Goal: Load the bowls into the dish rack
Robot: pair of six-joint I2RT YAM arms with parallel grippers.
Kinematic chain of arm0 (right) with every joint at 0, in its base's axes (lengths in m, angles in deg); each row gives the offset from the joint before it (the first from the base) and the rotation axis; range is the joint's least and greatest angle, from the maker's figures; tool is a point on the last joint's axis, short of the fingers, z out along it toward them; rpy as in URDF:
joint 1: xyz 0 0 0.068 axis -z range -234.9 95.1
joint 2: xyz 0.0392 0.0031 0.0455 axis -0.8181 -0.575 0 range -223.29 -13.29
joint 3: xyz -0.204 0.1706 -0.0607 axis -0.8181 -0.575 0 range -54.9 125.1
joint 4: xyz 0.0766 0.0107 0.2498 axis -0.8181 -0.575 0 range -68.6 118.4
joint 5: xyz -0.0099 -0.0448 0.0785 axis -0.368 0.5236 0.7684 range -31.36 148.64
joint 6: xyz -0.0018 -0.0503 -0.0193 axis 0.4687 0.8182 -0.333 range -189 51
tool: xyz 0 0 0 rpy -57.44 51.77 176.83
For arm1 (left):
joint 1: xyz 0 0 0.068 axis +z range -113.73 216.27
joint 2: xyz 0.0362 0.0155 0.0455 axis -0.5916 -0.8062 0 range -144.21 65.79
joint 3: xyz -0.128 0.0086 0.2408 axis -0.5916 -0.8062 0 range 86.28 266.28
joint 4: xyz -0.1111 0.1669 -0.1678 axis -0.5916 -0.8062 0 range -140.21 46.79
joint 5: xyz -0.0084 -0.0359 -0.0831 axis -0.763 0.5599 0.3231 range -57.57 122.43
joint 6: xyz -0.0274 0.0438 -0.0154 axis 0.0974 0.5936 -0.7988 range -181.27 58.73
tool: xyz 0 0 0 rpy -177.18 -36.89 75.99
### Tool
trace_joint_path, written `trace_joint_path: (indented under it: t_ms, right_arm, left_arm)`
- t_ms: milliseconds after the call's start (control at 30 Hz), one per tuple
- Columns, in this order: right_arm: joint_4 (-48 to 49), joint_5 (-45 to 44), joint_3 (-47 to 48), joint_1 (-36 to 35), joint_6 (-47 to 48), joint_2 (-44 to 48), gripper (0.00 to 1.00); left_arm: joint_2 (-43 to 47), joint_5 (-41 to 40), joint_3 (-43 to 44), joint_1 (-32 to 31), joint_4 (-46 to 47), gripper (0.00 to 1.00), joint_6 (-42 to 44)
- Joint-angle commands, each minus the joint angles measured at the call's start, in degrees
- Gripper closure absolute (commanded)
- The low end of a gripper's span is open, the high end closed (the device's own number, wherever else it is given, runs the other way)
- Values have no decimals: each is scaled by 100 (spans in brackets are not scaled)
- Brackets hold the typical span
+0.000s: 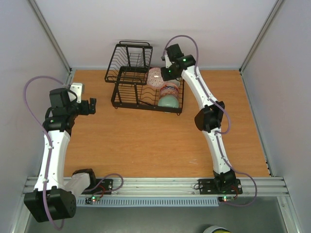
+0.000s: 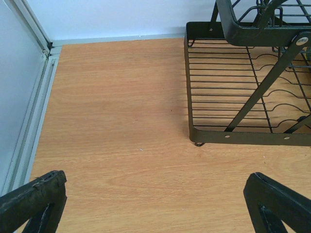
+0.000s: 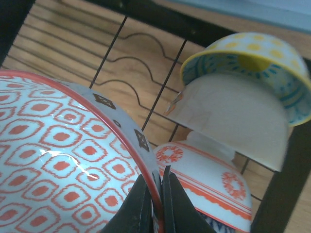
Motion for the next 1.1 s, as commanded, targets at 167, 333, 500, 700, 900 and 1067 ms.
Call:
trace_joint_path:
  t_ms: [167,333,500,700,900,1067]
  right_arm:
    - [998,-320,-529,-136,991,163,99]
    - [1444,-751,-968,-136,1610,108,99]
    - [2473,-919,-1821,-136,2379,248,99]
    - [3773,-996,-2733,-138,3012,446,99]
    - [4947,-1279,-3503,-136,3390,615,99]
    - [6071,-1492,-4363,-136,3664,838,99]
  left_arm:
    - [59,3,154,48,107,1,-10]
    - [30,20,137,44,124,1,-10]
    - [16,20,137,48,121,1,-9]
    - [-29,4,137,47,124,1,-9]
    - [-98,-6,130,48,142,1,6]
    - [-145,-31,119,44,164,1,17]
